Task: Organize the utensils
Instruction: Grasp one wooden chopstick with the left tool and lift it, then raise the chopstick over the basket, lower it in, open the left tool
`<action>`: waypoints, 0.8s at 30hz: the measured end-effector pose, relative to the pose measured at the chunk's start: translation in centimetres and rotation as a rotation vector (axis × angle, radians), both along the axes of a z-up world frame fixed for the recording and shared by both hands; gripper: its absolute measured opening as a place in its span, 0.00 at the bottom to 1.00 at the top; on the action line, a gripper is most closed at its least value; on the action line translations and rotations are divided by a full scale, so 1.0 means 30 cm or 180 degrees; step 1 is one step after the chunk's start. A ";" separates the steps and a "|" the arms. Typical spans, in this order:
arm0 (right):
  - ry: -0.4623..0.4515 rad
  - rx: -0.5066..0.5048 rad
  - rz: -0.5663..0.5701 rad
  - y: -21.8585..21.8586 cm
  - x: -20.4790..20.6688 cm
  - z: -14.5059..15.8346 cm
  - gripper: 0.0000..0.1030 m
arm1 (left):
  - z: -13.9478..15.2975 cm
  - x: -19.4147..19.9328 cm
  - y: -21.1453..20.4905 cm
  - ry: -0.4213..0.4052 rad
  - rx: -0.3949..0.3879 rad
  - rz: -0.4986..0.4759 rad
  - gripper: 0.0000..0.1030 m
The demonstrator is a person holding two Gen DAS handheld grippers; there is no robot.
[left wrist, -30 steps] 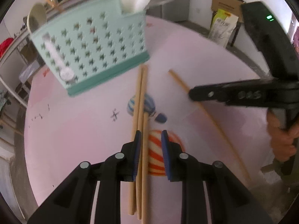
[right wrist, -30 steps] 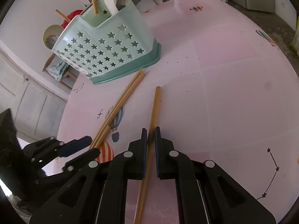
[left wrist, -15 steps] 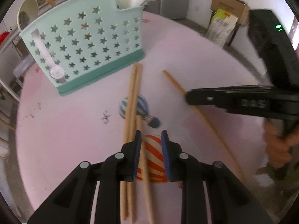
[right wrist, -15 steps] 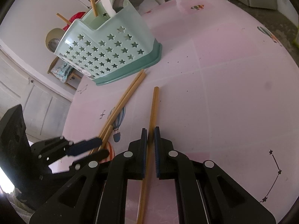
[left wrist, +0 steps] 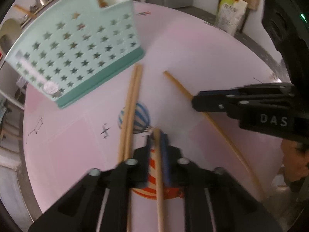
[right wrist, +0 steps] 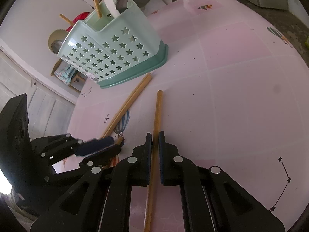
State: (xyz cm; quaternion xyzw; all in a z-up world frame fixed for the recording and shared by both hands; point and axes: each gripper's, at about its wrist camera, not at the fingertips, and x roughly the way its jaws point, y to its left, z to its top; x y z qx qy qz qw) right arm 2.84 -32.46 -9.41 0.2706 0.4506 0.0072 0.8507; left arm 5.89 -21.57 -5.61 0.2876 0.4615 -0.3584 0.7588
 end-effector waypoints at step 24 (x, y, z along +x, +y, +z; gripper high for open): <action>0.0184 -0.1039 -0.0068 0.127 0.127 0.046 0.04 | 0.599 0.123 0.384 -0.0553 -0.1937 0.0771 0.05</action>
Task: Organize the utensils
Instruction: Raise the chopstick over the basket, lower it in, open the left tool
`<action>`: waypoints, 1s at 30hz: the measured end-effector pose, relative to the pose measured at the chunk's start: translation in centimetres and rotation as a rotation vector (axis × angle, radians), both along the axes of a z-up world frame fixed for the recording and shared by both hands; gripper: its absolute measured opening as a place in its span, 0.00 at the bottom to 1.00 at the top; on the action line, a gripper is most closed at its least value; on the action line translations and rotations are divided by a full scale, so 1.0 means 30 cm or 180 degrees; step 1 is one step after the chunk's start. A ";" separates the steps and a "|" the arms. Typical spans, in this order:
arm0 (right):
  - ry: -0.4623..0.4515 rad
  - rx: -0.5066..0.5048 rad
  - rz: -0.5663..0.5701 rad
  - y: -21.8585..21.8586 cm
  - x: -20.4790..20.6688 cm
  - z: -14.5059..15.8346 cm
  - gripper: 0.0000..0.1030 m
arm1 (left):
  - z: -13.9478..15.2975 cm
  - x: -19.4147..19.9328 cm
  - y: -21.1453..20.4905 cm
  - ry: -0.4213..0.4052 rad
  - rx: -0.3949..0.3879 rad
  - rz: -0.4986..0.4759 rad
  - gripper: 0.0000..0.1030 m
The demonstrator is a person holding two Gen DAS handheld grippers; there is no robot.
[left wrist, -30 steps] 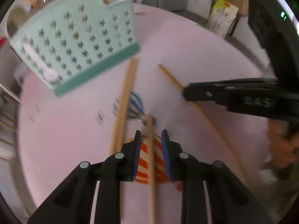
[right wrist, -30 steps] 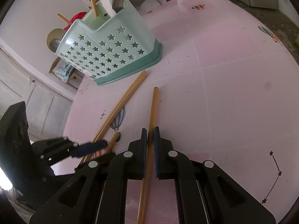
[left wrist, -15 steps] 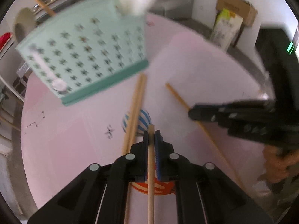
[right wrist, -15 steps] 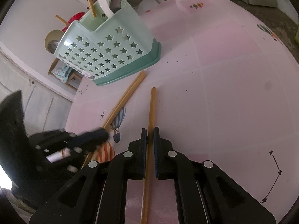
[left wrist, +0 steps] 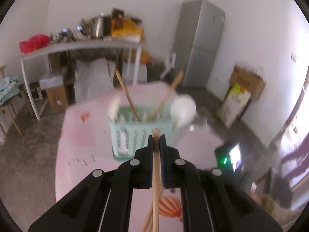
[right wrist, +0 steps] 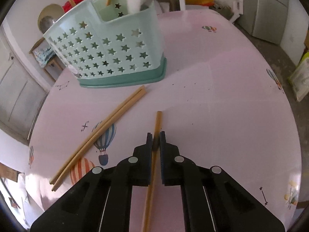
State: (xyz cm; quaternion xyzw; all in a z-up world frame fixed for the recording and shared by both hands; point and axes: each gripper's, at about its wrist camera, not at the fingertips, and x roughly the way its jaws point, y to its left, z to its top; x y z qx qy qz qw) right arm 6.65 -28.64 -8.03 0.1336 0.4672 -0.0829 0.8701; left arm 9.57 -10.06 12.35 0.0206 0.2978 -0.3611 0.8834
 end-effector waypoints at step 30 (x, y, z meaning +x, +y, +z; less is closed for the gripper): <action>-0.0892 0.0569 -0.0256 -0.091 -0.213 0.291 0.04 | 0.362 0.433 -0.123 -0.1029 -0.1557 0.0908 0.05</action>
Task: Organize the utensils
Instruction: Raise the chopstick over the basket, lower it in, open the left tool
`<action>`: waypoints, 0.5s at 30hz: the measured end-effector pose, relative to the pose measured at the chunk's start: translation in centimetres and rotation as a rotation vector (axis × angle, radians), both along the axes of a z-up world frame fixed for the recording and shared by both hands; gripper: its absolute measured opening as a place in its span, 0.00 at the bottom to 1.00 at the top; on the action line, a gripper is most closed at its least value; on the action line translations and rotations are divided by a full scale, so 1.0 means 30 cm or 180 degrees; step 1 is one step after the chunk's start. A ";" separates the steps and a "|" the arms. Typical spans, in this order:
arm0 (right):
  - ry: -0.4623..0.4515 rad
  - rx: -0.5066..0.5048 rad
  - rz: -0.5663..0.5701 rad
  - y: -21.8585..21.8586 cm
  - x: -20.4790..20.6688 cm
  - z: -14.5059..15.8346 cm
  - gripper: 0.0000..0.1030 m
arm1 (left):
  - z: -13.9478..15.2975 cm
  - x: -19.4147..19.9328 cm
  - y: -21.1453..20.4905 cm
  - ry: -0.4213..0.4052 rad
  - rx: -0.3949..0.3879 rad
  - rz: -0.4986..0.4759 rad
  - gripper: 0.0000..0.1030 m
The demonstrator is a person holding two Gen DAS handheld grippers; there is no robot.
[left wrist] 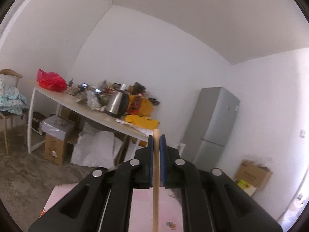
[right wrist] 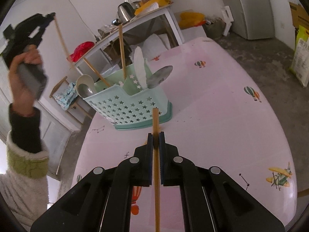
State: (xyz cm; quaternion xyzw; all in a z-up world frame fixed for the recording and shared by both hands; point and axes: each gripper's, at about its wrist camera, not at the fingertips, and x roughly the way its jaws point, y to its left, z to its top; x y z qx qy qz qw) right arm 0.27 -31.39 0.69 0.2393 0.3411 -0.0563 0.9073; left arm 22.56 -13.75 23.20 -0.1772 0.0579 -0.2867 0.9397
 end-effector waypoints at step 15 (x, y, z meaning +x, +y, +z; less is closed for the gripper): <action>-0.0042 0.0053 -0.0041 -0.034 -0.016 -0.008 0.04 | -0.223 0.021 -0.092 0.0110 0.0398 0.0208 0.06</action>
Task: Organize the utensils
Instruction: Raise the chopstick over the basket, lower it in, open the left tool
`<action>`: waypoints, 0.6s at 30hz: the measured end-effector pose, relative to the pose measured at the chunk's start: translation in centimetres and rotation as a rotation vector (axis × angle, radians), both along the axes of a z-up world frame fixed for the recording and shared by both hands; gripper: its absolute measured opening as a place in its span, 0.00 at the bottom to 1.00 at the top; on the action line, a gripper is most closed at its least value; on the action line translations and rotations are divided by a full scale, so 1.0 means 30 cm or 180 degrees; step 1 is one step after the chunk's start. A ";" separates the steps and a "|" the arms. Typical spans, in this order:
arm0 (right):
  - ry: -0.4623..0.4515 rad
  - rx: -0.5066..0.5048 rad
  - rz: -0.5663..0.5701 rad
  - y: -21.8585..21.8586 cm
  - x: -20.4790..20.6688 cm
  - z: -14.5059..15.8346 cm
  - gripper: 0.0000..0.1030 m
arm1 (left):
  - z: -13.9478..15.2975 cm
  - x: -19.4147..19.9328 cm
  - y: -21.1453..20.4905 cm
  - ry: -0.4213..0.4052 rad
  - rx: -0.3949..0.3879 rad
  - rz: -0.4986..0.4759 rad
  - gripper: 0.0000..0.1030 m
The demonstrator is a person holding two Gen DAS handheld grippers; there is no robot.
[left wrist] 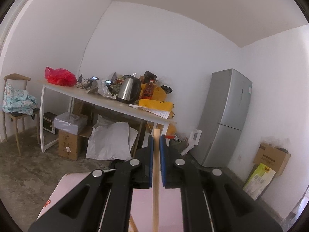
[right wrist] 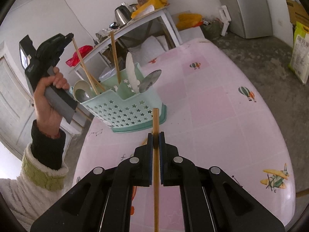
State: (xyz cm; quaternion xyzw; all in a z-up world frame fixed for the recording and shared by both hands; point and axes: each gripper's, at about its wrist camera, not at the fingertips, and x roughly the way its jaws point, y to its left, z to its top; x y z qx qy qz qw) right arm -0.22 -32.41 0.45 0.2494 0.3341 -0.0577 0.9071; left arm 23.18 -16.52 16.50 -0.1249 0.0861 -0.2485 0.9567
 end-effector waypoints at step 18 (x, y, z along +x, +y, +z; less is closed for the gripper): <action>-0.0328 -0.0311 0.0260 0.085 -0.007 0.172 0.04 | -0.046 -0.291 0.264 0.0308 0.0167 -0.0372 0.51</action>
